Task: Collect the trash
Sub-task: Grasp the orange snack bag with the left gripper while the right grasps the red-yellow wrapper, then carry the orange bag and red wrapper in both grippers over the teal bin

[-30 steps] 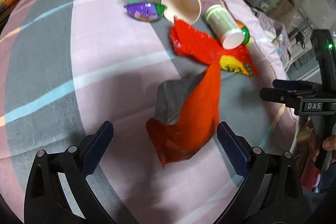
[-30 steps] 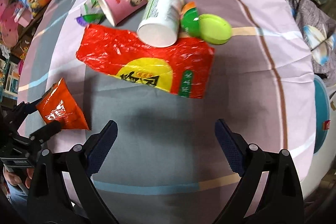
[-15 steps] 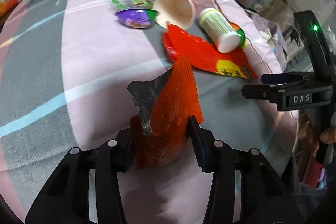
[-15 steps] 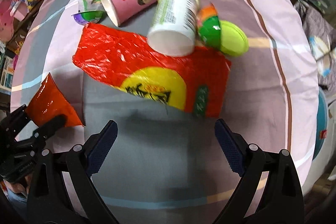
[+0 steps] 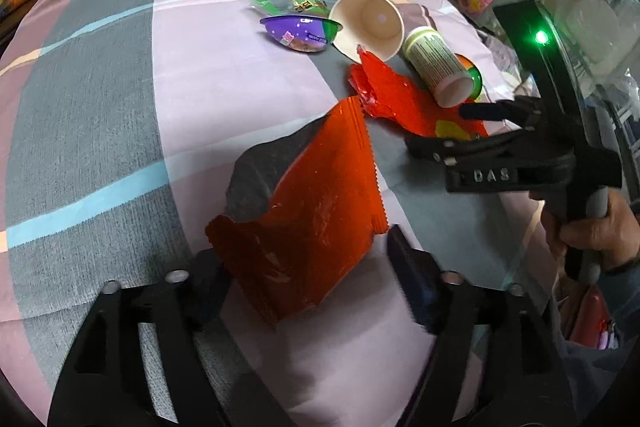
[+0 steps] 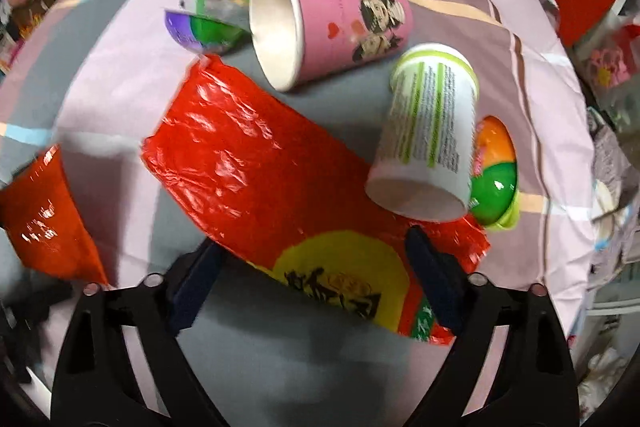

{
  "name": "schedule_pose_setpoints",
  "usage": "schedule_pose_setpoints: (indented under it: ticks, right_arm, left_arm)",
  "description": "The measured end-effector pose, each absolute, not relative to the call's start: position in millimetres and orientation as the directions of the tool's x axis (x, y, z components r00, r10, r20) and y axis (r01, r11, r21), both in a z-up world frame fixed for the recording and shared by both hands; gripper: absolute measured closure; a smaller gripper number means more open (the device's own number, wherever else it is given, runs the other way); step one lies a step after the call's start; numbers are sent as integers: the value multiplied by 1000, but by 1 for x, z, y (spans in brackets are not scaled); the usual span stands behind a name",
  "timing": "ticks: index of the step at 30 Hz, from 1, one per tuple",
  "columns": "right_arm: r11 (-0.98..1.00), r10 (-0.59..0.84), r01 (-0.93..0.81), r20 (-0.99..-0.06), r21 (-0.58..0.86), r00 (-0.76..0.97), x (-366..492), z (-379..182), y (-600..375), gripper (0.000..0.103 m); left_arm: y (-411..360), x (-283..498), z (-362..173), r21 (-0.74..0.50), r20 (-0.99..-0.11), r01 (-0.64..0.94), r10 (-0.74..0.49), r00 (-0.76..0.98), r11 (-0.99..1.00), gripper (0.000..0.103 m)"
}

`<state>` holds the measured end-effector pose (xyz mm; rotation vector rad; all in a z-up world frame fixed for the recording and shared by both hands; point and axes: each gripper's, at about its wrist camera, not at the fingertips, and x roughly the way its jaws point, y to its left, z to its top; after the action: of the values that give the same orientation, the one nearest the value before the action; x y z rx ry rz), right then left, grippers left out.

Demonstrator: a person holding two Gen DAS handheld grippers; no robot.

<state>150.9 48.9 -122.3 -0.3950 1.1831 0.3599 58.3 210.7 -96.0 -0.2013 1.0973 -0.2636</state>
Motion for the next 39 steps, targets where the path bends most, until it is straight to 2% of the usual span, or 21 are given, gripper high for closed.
schedule_pose_setpoints:
  ticks: [2, 3, 4, 5, 7, 8, 9, 11, 12, 17, 24, 39]
  right_arm:
    - [873, 108, -484, -940, -65, 322, 154, -121, 53, 44]
    - [871, 119, -488, -940, -56, 319, 154, -120, 53, 48]
    - [868, 126, -494, -939, -53, 321, 153, -119, 55, 59]
    - [866, 126, -498, -937, -57, 326, 153, -116, 57, 75]
    - [862, 140, -504, -931, -52, 336, 149, -111, 60, 93]
    - [866, 158, -498, -927, -35, 341, 148, -105, 59, 95]
    - [872, 180, -490, -922, -11, 342, 148, -99, 56, 96]
    - [881, 221, -472, -914, 38, 340, 153, -89, 47, 98]
    - [885, 252, -459, -905, 73, 343, 153, -79, 41, 98]
    - [889, 341, -420, -875, 182, 344, 156, -52, 16, 99]
    - [875, 446, -368, -820, 315, 359, 148, -21, -23, 99]
    - [887, 462, -257, -727, 385, 507, 128, 22, -134, 99]
  left_arm:
    - [206, 58, -98, -271, -853, 119, -296, 431, 955, 16]
    - [204, 58, -98, -261, -856, 122, -288, 430, 958, 14]
    - [201, 60, -99, -247, -859, 124, -276, 430, 961, 14]
    - [199, 61, -99, -235, -862, 122, -265, 433, 964, 14]
    - [198, 63, -99, -227, -864, 111, -253, 434, 968, 14]
    - [197, 64, -99, -225, -866, 106, -249, 434, 968, 16]
    - [196, 65, -98, -221, -867, 101, -243, 435, 970, 30]
    - [197, 66, -96, -215, -872, 86, -231, 431, 973, 50]
    - [198, 66, -95, -222, -871, 78, -234, 431, 972, 52]
    - [196, 66, -78, -231, -856, 52, -228, 464, 972, 58]
    - [171, 70, -49, -228, -828, 89, -241, 507, 970, 58]
    - [73, 98, -18, -250, -804, 244, -341, 487, 937, 58]
